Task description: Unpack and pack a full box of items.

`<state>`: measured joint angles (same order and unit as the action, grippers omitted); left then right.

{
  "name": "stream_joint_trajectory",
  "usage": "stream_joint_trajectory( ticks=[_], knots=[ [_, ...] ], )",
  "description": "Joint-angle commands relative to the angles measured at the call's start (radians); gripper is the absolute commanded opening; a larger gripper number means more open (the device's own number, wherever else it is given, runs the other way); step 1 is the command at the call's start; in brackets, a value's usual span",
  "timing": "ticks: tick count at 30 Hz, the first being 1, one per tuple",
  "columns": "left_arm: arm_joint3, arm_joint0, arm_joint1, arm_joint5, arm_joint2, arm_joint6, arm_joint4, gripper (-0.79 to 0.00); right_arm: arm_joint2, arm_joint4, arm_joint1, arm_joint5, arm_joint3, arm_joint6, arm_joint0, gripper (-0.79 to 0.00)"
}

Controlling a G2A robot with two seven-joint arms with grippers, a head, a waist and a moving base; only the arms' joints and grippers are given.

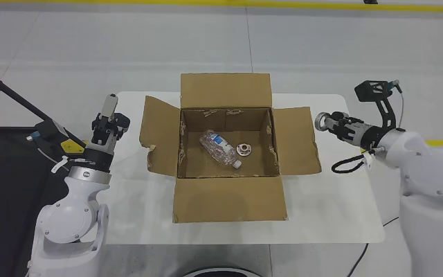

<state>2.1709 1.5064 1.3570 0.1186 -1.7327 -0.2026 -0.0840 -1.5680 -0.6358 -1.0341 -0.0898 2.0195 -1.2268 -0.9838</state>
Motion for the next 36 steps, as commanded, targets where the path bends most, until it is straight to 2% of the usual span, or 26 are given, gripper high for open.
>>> stream_joint_trajectory(
  ticks=[1, 4, 8, 15, 20, 23, 27, 36],
  knots=[
    [0.0, 0.0, 0.0, 0.0, 0.0, 0.0, 0.0, 0.0, 0.055, 0.006, -0.004, -0.009, 0.044, 0.019, 0.0, -0.785],
    [0.0, 0.0, 0.0, 0.0, 0.0, 0.0, 0.0, 0.0, 0.173, -0.021, -0.011, -0.019, 0.066, 0.035, 0.032, -0.785],
    [0.0, 0.0, 0.0, 0.0, 0.0, 0.0, 0.0, 0.0, 0.35, -0.064, -0.029, -0.041, 0.02, 0.031, 0.126, -0.785],
    [0.0, 0.0, 0.0, 0.0, 0.0, 0.0, 0.0, 0.0, 0.669, -0.157, -0.086, -0.052, -0.19, -0.046, 0.339, -0.785],
    [0.0, 0.0, 0.0, 0.0, 0.0, 0.0, 0.0, 0.0, 0.839, -0.25, -0.134, -0.077, -0.342, -0.056, 0.433, -0.785],
    [0.0, 0.0, 0.0, 0.0, 0.0, 0.0, 0.0, 0.0, 0.903, -0.284, -0.161, -0.096, -0.419, -0.045, 0.469, -0.785],
    [0.0, 0.0, 0.0, 0.0, 0.0, 0.0, 0.0, 0.0, 0.965, -0.307, -0.189, -0.068, -0.489, -0.069, 0.498, -0.785],
    [-0.004, 0.009, -0.001, -0.007, -0.013, 0.015, 0.006, 0.0, 1.019, -0.373, -0.226, -0.057, -0.575, -0.101, 0.516, -0.785]
  ],
)
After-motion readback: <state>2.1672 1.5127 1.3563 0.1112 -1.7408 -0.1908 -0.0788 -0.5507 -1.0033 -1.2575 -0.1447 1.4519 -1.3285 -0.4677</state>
